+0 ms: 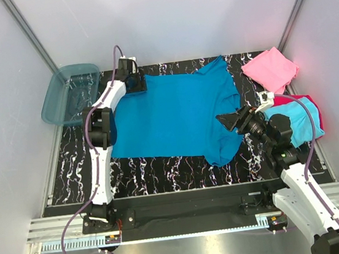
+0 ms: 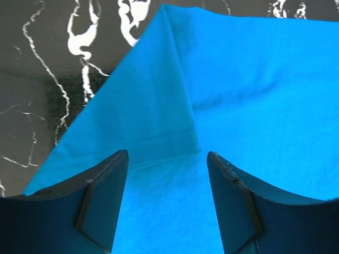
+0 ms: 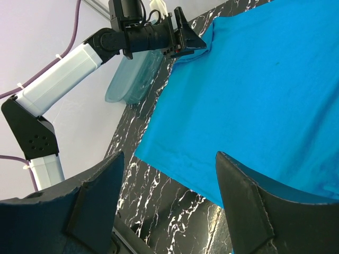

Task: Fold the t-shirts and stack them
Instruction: Flatten the tshirt out

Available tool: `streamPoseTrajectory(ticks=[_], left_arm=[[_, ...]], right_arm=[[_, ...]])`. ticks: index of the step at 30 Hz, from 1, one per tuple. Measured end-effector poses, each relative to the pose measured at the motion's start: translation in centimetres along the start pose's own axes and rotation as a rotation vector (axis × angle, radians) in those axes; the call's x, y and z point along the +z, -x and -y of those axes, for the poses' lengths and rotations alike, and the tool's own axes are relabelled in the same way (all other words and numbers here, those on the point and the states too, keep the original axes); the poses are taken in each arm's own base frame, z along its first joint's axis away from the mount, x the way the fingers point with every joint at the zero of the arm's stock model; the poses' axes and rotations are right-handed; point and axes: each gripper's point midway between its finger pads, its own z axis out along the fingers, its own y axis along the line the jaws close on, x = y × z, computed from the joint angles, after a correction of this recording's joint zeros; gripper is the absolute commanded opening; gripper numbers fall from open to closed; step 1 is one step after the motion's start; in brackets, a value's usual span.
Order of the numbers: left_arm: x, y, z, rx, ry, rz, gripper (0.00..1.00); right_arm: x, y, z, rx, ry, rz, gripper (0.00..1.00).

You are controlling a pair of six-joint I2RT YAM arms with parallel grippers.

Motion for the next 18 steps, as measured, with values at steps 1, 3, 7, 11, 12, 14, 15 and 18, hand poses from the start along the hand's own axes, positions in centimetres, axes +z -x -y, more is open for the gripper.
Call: streamPoseTrajectory(ticks=[1, 3, 7, 11, 12, 14, 15, 18], left_arm=[[0.0, 0.0, 0.2, 0.001, -0.008, -0.001, 0.66], [0.0, -0.1, 0.5, 0.002, -0.019, -0.004, 0.66], [0.0, -0.3, 0.9, 0.003, -0.033, -0.009, 0.67], [0.3, -0.6, 1.1, 0.002, -0.044, -0.018, 0.67], [0.4, -0.8, 1.1, 0.000, -0.045, -0.021, 0.67], [0.6, -1.0, 1.1, -0.004, -0.046, -0.028, 0.67], [0.6, -1.1, 1.1, -0.007, -0.045, -0.030, 0.67], [0.7, -1.2, 1.0, -0.008, -0.044, -0.031, 0.67]], right_arm=[[0.0, 0.0, 0.0, -0.001, 0.002, 0.002, 0.76], [0.0, 0.1, -0.1, -0.001, 0.003, 0.002, 0.76], [-0.1, 0.2, -0.3, 0.002, 0.009, 0.007, 0.76], [-0.3, 0.4, -0.7, 0.002, 0.019, 0.016, 0.76], [-0.3, 0.4, -0.7, 0.003, 0.021, 0.018, 0.76], [-0.3, 0.5, -0.8, 0.001, 0.026, 0.022, 0.76], [-0.3, 0.5, -0.9, 0.001, 0.028, 0.023, 0.76], [-0.4, 0.6, -1.1, -0.001, 0.034, 0.028, 0.75]])
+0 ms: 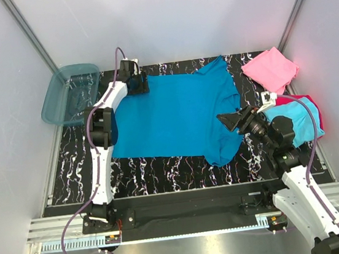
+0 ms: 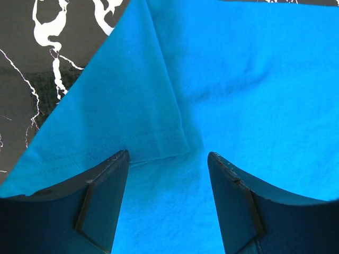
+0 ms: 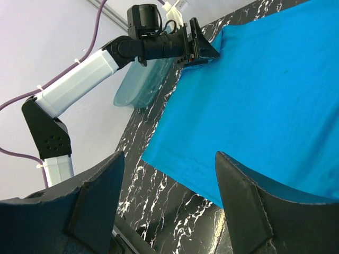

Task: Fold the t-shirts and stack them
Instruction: Flatten the tshirt out

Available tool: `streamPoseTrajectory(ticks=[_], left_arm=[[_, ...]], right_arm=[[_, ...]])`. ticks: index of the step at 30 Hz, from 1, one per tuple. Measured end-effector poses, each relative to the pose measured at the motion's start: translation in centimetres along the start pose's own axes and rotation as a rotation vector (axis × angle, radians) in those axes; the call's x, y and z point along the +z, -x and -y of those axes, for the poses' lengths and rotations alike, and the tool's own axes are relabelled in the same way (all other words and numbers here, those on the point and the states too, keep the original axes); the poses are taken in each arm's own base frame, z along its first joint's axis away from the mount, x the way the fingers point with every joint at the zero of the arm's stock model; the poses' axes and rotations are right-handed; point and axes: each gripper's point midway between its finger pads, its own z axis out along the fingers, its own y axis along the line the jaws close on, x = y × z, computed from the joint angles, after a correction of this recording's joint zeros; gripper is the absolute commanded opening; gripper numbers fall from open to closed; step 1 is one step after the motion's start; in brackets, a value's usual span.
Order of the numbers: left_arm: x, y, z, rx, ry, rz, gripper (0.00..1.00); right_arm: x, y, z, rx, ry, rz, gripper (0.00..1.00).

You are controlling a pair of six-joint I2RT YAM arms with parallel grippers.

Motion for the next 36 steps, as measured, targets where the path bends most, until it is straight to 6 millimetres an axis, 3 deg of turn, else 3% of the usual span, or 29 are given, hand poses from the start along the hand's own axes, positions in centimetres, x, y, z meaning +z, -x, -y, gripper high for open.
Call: streamPoseTrajectory(ticks=[7, 11, 15, 24, 27, 29, 32, 36], left_arm=[[0.0, 0.0, 0.0, -0.004, 0.003, 0.001, 0.63], [0.0, 0.0, -0.1, -0.008, 0.006, 0.001, 0.46], [0.0, 0.0, -0.2, -0.010, 0.010, 0.000, 0.35], [0.1, -0.3, -0.5, -0.011, 0.020, -0.008, 0.24], [0.1, -0.3, -0.5, -0.011, 0.021, -0.008, 0.27], [0.1, -0.3, -0.5, -0.013, 0.020, -0.007, 0.43], [0.1, -0.3, -0.5, -0.019, 0.020, -0.007, 0.57], [0.1, -0.1, -0.2, -0.035, 0.008, -0.001, 0.59]], right_arm=[[-0.5, 0.3, -0.9, -0.013, 0.028, 0.017, 0.75], [-0.6, 0.4, -1.2, -0.016, 0.035, 0.022, 0.75], [-0.6, 0.4, -1.2, -0.014, 0.036, 0.022, 0.74], [-0.6, 0.4, -1.2, -0.014, 0.037, 0.022, 0.73], [-0.6, 0.4, -1.2, -0.014, 0.037, 0.022, 0.73], [-0.6, 0.4, -1.3, -0.014, 0.037, 0.022, 0.73], [-0.6, 0.4, -1.3, -0.015, 0.037, 0.022, 0.73], [-0.6, 0.3, -1.3, -0.014, 0.038, 0.020, 0.73]])
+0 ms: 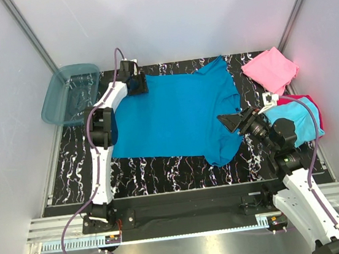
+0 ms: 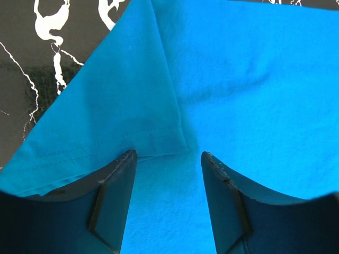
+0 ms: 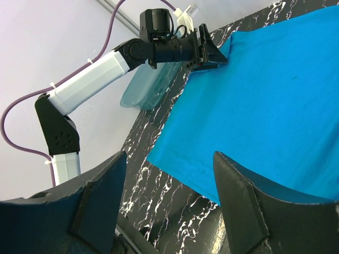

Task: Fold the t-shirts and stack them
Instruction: Flatten the tshirt out

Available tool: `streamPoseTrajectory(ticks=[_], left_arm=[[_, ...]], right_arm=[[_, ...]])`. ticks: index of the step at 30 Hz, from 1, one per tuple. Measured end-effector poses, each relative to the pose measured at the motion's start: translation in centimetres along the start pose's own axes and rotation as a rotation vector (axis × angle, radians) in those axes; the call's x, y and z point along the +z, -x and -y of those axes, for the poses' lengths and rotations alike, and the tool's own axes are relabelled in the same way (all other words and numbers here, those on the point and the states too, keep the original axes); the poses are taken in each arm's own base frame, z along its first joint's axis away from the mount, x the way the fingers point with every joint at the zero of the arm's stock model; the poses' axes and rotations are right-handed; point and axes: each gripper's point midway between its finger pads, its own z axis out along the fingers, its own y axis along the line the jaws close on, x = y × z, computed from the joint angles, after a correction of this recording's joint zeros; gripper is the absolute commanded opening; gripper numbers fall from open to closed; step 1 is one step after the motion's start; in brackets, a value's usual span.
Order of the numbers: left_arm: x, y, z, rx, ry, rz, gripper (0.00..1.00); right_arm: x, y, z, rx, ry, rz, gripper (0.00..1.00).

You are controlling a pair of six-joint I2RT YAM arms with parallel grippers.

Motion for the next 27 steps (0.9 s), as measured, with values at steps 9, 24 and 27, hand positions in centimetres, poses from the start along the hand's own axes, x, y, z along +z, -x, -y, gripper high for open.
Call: streamPoseTrajectory(ticks=[9, 24, 27], left_arm=[[0.0, 0.1, 0.1, -0.027, 0.003, 0.004, 0.60], [-0.1, 1.7, -1.4, -0.094, 0.070, 0.060, 0.59], [-0.1, 2.2, -1.5, -0.094, 0.067, 0.079, 0.59]], right_arm=[[-0.1, -0.1, 0.0, 0.000, 0.002, -0.001, 0.73], [-0.1, -0.2, -0.1, 0.000, 0.005, -0.004, 0.72], [-0.1, -0.2, -0.1, 0.000, 0.005, -0.004, 0.72]])
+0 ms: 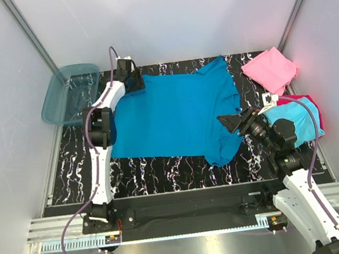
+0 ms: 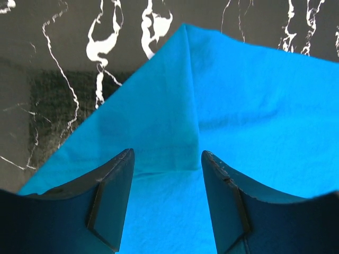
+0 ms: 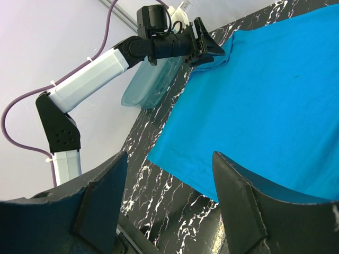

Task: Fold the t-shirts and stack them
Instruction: Flatten the tshirt out

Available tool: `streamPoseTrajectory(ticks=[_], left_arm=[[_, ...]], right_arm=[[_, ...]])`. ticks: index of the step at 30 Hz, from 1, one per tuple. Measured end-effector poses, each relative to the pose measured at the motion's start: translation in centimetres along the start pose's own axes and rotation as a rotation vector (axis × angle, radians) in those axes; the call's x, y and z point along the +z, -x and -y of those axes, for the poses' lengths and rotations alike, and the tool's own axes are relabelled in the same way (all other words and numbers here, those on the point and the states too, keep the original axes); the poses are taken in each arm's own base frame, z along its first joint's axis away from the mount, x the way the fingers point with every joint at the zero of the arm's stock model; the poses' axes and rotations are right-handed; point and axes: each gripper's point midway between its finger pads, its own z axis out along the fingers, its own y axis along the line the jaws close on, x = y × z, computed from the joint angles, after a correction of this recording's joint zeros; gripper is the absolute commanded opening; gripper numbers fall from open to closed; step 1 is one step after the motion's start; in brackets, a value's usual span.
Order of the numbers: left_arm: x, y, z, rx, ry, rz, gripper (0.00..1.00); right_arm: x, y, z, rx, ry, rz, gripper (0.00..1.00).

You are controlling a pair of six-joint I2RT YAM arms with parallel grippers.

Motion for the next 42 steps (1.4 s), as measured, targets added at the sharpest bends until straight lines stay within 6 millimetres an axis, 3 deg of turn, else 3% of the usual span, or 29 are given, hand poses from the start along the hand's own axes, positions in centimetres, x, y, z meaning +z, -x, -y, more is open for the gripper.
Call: streamPoseTrajectory(ticks=[12, 16, 24, 26, 27, 30, 38, 39, 42], left_arm=[[0.6, 0.2, 1.8, 0.053, -0.114, -0.012, 0.59], [0.8, -0.8, 1.8, 0.050, -0.120, -0.045, 0.60], [0.8, -0.8, 1.6, 0.028, -0.114, -0.049, 0.58], [0.8, -0.8, 1.6, 0.024, -0.112, -0.050, 0.55], [0.8, -0.9, 1.5, 0.023, -0.109, -0.050, 0.44], [0.9, -0.9, 1.2, 0.014, -0.098, -0.051, 0.31], [1.0, -1.2, 0.9, 0.020, -0.085, -0.053, 0.46], [1.0, -1.2, 1.0, 0.020, -0.086, -0.053, 0.44], [1.0, -1.2, 0.9, 0.021, -0.082, -0.054, 0.23]], right_arm=[[0.0, -0.1, -0.1, 0.000, 0.005, -0.004, 0.72], [0.0, 0.0, -0.2, -0.002, 0.009, -0.001, 0.71], [-0.1, 0.1, -0.5, -0.006, 0.017, 0.006, 0.71], [-0.1, 0.1, -0.6, -0.007, 0.019, 0.007, 0.71], [-0.1, 0.1, -0.6, -0.007, 0.020, 0.008, 0.71], [-0.2, 0.2, -0.7, -0.009, 0.023, 0.010, 0.71], [-0.5, 0.4, -1.2, -0.013, 0.039, 0.021, 0.71], [-0.5, 0.4, -1.3, -0.013, 0.041, 0.022, 0.71], [-0.6, 0.5, -1.5, -0.017, 0.046, 0.027, 0.71]])
